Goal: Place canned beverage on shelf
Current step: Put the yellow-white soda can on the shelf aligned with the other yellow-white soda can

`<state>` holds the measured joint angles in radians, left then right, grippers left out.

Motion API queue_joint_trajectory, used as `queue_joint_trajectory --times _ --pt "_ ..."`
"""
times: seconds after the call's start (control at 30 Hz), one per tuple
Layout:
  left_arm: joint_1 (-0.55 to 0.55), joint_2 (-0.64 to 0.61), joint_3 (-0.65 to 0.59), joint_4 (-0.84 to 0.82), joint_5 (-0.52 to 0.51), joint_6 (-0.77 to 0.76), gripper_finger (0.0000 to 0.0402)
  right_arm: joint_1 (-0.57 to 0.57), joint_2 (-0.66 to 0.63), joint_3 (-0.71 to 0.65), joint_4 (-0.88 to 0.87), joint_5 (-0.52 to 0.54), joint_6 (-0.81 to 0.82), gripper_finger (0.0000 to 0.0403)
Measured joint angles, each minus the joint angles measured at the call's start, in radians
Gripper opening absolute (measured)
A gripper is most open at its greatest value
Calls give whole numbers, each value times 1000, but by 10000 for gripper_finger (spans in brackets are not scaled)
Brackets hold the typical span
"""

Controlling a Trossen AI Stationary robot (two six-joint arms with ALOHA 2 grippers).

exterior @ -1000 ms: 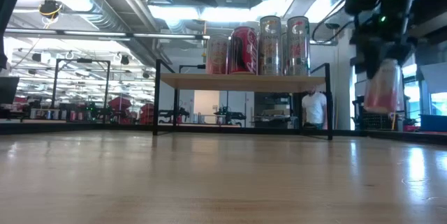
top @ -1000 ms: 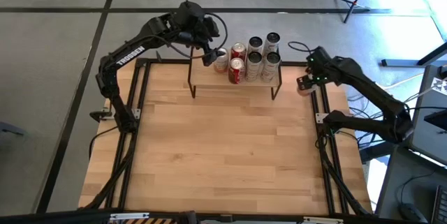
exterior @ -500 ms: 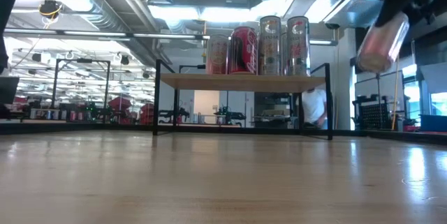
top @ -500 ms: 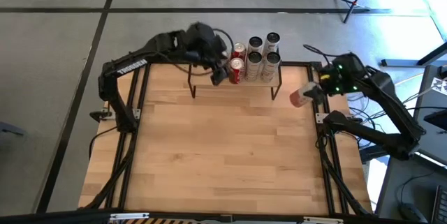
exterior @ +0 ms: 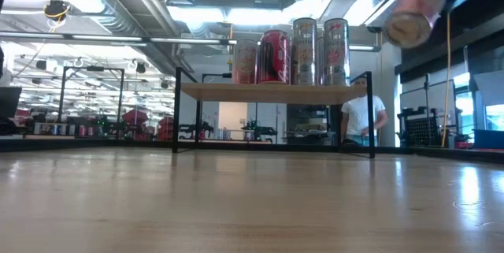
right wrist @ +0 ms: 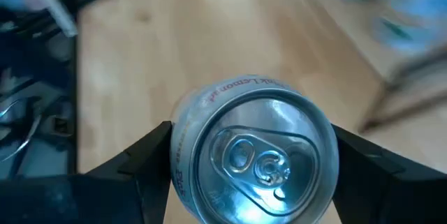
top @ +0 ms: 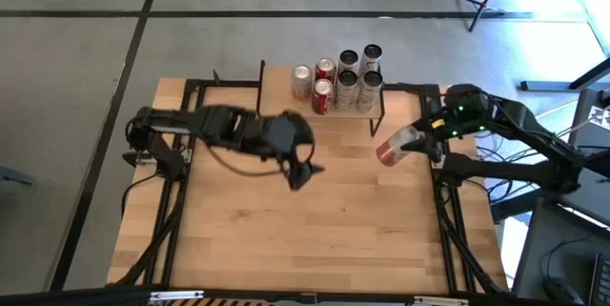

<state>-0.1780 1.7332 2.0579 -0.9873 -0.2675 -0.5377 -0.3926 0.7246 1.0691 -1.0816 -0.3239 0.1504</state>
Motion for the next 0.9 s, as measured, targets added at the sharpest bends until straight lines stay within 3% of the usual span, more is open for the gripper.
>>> queue_joint_trajectory --times 0.2,0.33,0.5,0.67,0.9 --pt "-131 0 0 -50 -151 -58 370 203 108 0 140 99 71 279" --pt "-190 0 0 -117 -190 -80 370 314 214 0 208 200 120 279" --pt "-238 0 0 -249 -188 -81 370 420 375 0 280 298 164 279" --pt "-261 0 -1 -402 -115 -81 370 469 557 27 306 336 183 279" --pt "-269 0 -1 -442 -96 -28 370 524 791 116 293 463 117 279"
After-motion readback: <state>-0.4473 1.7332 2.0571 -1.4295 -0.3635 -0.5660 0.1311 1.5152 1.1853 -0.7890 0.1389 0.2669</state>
